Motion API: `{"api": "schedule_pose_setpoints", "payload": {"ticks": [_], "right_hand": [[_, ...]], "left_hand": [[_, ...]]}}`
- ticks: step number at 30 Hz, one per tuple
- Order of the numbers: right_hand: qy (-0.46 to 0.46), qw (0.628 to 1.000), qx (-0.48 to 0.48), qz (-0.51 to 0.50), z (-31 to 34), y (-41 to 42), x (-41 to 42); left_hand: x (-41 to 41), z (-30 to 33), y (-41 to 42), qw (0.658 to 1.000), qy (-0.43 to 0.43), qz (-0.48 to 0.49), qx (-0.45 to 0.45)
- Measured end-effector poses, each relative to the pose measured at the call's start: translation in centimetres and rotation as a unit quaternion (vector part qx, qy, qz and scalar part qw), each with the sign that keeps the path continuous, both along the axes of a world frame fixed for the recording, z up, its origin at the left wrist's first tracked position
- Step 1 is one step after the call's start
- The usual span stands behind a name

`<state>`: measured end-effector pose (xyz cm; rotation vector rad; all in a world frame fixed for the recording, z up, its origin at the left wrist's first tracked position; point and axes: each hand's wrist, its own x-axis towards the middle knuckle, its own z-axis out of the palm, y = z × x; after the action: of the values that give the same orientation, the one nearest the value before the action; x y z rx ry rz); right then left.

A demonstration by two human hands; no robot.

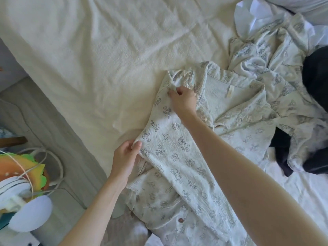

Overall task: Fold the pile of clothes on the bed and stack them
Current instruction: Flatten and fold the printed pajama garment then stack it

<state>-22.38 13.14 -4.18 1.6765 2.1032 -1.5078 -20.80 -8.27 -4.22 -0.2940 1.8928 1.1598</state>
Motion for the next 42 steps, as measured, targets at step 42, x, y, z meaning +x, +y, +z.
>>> {"api": "schedule_pose_setpoints", "payload": {"ticks": [42], "right_hand": [[-0.136,0.989,0.055,0.018,2.1,-23.5,36.4]], "left_hand": [[9.6,-4.7,-12.2,0.990,0.003,-0.130,-0.048]]}}
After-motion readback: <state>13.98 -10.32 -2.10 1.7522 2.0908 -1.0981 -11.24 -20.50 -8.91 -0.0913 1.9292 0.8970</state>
